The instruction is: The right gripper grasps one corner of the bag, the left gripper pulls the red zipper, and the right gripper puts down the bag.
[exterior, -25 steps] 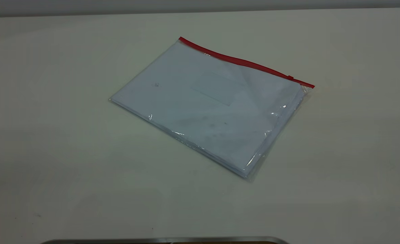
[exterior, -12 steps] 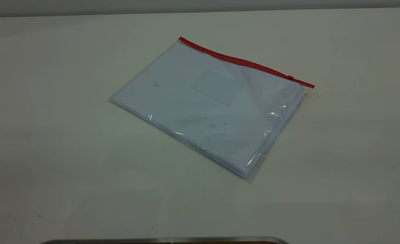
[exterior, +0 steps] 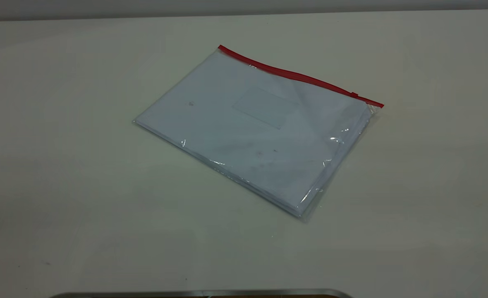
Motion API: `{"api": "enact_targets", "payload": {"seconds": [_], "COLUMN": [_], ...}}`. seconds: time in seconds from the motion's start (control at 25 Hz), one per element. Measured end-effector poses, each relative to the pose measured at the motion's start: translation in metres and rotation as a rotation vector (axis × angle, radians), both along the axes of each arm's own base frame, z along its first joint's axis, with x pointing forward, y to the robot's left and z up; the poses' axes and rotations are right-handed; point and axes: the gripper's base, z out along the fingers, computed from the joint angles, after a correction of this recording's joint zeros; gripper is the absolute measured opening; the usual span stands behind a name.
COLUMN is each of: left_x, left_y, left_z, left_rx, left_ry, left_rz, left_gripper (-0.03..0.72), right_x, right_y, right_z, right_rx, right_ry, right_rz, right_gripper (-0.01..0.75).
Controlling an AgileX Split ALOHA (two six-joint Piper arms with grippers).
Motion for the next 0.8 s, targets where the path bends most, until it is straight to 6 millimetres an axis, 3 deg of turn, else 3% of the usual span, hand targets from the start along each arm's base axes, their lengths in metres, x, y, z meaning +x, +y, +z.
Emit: {"api": "enact_targets", "payload": {"seconds": [0.64,0.8], "left_x": [0.001,0.014], "left_y": [0.0,0.001], "left_z": [0.0,0.006], "left_rx": [0.0,-0.002], "left_ry": [0.005,0.065], "left_rz": [0.0,0.0], "left_gripper": [0.58,0.58], "right_x": [0.0,0.0], "right_y": [0.0,0.0], "right_z": [0.0,0.0], "right_rx": [0.0,0.003], "right_ry": [0.0,0.0], "right_rz": [0.0,0.002], "right_gripper": [0.237,0.237]}}
